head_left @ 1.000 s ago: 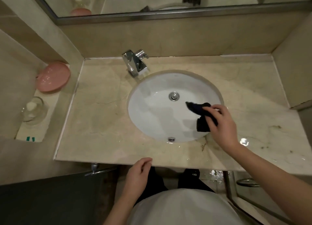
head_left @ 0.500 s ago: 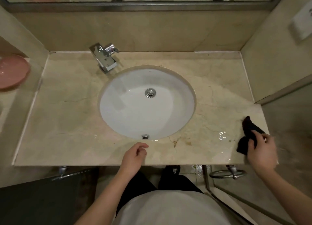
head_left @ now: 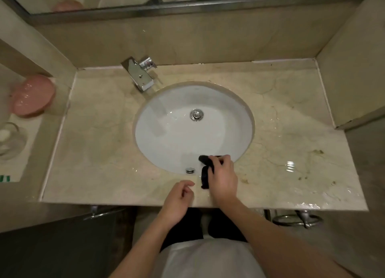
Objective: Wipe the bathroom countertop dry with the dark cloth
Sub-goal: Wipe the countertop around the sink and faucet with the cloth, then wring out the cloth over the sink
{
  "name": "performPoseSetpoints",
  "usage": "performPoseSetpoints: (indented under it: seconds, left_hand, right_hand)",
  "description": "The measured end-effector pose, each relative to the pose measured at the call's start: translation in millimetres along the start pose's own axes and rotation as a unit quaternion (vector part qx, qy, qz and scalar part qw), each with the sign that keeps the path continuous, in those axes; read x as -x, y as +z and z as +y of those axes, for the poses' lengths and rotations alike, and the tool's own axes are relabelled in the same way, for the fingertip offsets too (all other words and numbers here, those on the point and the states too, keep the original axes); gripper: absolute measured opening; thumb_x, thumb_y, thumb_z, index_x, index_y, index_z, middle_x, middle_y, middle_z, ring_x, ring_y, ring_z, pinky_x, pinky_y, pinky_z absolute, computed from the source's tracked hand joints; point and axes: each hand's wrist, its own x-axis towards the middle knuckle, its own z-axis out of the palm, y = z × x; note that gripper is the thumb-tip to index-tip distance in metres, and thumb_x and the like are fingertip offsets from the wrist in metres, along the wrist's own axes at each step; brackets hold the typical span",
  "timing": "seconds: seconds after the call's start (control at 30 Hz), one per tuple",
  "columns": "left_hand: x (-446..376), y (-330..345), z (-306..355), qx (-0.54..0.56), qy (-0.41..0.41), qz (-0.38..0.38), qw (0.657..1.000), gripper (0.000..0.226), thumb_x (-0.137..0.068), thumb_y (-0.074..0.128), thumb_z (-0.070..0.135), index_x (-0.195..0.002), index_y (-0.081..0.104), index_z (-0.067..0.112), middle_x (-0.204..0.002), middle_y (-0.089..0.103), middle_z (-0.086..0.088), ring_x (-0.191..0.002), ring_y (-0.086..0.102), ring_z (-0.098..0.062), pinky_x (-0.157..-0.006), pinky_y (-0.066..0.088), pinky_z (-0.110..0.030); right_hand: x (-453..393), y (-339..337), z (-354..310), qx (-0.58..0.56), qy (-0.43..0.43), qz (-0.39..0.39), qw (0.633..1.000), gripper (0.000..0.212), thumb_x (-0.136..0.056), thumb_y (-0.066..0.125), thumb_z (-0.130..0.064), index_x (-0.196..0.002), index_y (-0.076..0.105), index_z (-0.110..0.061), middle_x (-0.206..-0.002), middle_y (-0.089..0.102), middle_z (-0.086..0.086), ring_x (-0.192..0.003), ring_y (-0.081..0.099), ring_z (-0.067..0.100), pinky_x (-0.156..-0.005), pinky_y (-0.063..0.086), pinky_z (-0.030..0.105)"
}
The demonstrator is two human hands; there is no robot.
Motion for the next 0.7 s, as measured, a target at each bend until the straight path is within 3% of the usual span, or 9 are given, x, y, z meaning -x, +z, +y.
performPoseSetpoints:
  seconds: [0.13,0.2,0.27,0.33,0.37,0.43,0.53,0.6,0.7]
  left_hand:
    - [4,-14,0,-0.018,-0.02,-0.064,0.998,0.032,-0.103,0.048,0.026,-0.135,0.051,0.026,-0.114,0.065,0.002,-0.103,0.062,-0.007,-0.089,0.045,-0.013]
    - [-1,-26,5,0.024,-0.038,-0.046,0.998,0.033,-0.105,0.045,0.035,-0.134,0.052,0.022,-0.118,0.067,-0.003,-0.108,0.063,-0.016,-0.096,0.048,-0.027]
    - [-6,-36,21,0.182,-0.068,0.018,0.981,0.037,-0.104,0.048,0.037,-0.136,0.049,0.018,-0.112,0.066,-0.009,-0.103,0.065,-0.024,-0.092,0.053,-0.035]
    - [-14,-47,42,0.346,-0.104,0.039,0.932,0.04,-0.101,0.054,0.042,-0.137,0.039,0.032,-0.117,0.064,-0.006,-0.105,0.066,-0.024,-0.091,0.057,-0.04]
    - [-18,-50,50,0.402,-0.12,0.01,0.908,0.042,-0.1,0.056,0.045,-0.137,0.039,0.037,-0.122,0.064,-0.006,-0.109,0.067,-0.025,-0.094,0.056,-0.046]
    - [-24,-56,71,0.475,-0.145,-0.088,0.863,0.044,-0.096,0.059,0.051,-0.132,0.057,0.025,-0.124,0.069,-0.012,-0.111,0.069,-0.028,-0.096,0.055,-0.052]
    - [-31,-59,103,0.526,-0.164,-0.193,0.812,0.038,-0.099,0.055,0.043,-0.11,0.072,0.011,-0.109,0.073,-0.009,-0.1,0.071,-0.024,-0.077,0.059,-0.04]
    - [-31,-61,119,0.543,-0.181,-0.221,0.79,0.032,-0.097,0.056,0.035,-0.106,0.071,0.009,-0.101,0.071,-0.011,-0.093,0.07,-0.028,-0.074,0.058,-0.04]
    - [-28,-67,140,0.51,-0.187,-0.283,0.791,0.039,-0.09,0.056,0.029,-0.12,0.065,0.005,-0.095,0.065,-0.015,-0.088,0.068,-0.032,-0.072,0.059,-0.047]
  right_hand:
    - [-16,2,-37,-0.118,-0.031,-0.039,0.992,0.033,-0.097,0.055,-0.019,-0.129,0.06,-0.026,-0.122,0.052,-0.005,-0.108,0.058,0.016,-0.079,0.051,0.031]
    - [-17,-13,-44,-0.174,-0.05,-0.043,0.983,0.036,-0.094,0.06,-0.017,-0.128,0.059,-0.028,-0.122,0.053,-0.011,-0.108,0.058,0.009,-0.086,0.049,0.025]
    - [-18,-35,-44,-0.18,-0.088,-0.058,0.978,0.04,-0.09,0.067,-0.017,-0.128,0.057,-0.028,-0.121,0.055,-0.015,-0.108,0.057,0.003,-0.094,0.048,0.025]
    - [-19,-58,-45,-0.152,-0.15,-0.085,0.973,0.046,-0.088,0.071,-0.017,-0.129,0.055,-0.029,-0.122,0.056,-0.017,-0.111,0.056,-0.001,-0.096,0.047,0.025]
    - [-18,-67,-48,-0.134,-0.186,-0.102,0.968,0.048,-0.087,0.072,-0.016,-0.13,0.053,-0.03,-0.124,0.055,-0.018,-0.114,0.054,-0.002,-0.097,0.047,0.025]
    - [-17,-83,-60,-0.105,-0.255,-0.134,0.952,0.051,-0.087,0.071,-0.015,-0.131,0.051,-0.031,-0.127,0.053,-0.018,-0.119,0.051,0.001,-0.098,0.046,0.024]
    - [-20,-102,-76,-0.051,-0.35,-0.128,0.927,0.047,-0.09,0.066,-0.018,-0.132,0.053,-0.031,-0.131,0.054,-0.015,-0.117,0.053,0.008,-0.096,0.043,0.023]
    - [-22,-117,-78,-0.06,-0.37,-0.099,0.922,0.041,-0.092,0.065,-0.016,-0.129,0.057,-0.029,-0.133,0.054,-0.017,-0.117,0.053,0.007,-0.098,0.04,0.025]
    - [-20,-136,-75,-0.113,-0.382,-0.075,0.914,0.03,-0.095,0.062,-0.009,-0.12,0.064,-0.026,-0.13,0.053,-0.02,-0.118,0.052,0.006,-0.099,0.042,0.025]
